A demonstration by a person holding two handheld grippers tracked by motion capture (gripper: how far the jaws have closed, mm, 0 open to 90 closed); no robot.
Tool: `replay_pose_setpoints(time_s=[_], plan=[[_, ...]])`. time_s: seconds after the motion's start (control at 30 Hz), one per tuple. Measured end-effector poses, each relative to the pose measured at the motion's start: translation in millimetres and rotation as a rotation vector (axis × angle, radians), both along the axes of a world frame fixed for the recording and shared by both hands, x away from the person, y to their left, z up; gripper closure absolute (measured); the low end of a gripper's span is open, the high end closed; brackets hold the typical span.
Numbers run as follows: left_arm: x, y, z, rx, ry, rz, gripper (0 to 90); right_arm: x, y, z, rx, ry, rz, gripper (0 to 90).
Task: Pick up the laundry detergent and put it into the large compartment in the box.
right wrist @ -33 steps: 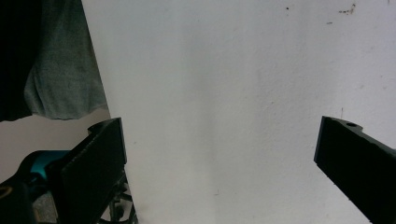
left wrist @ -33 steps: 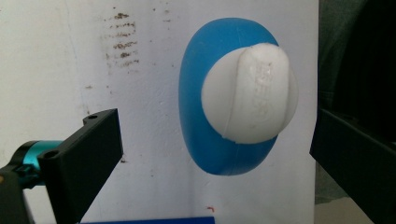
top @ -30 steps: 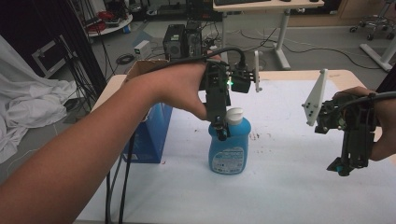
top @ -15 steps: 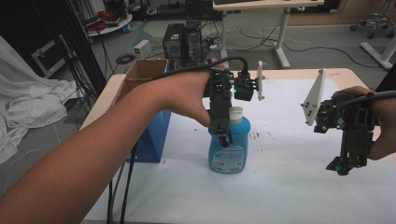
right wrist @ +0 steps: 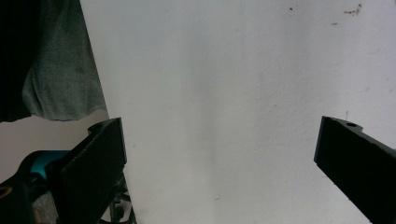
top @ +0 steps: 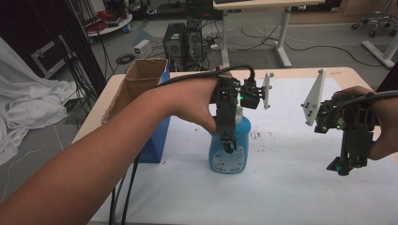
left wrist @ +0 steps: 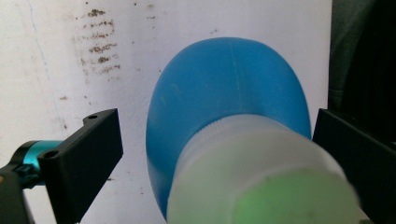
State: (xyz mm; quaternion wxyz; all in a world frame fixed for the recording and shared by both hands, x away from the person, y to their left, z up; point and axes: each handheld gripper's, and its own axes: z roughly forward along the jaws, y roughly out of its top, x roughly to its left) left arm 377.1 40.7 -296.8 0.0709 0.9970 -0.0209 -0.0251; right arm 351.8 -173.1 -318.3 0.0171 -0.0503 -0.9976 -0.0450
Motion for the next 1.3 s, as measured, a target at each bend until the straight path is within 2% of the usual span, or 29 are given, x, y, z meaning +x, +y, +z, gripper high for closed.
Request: replay_pose_setpoints(time_s=[0.27, 0.43, 0.6, 0.93, 1.0, 1.3], plan=[[-0.3, -2.6, -2.5, 0.006, -0.021, 0.003, 2.5, -0.4, -1.9, 0.6, 0.0, 0.001, -0.008, 1.4], [-0.1, -2.9, -3.0, 0.006, -0.018, 0.0, 2.5, 1.2, -1.2, -0.5, 0.006, -0.005, 0.007, 1.4], [-1.0, -2.5, -3.5, 0.01, -0.02, 0.002, 5.5, 1.4, 0.4, -0.7, 0.002, 0.001, -0.002, 1.4], [-1.3, -2.7, -3.1, 0.003, -0.022, -0.001, 5.6, 1.4, -0.3, -2.1, -0.001, 0.003, -0.007, 1.4], [-1.5, -2.5, -2.4, 0.001, -0.016, -0.006, 10.7, 1.5, -0.5, -2.4, 0.001, 0.003, -0.007, 1.4], [-2.2, -2.1, -1.3, 0.004, -0.025, -0.01, 11.3, 1.4, 0.9, -2.8, -0.003, 0.001, -0.005, 1.4]])
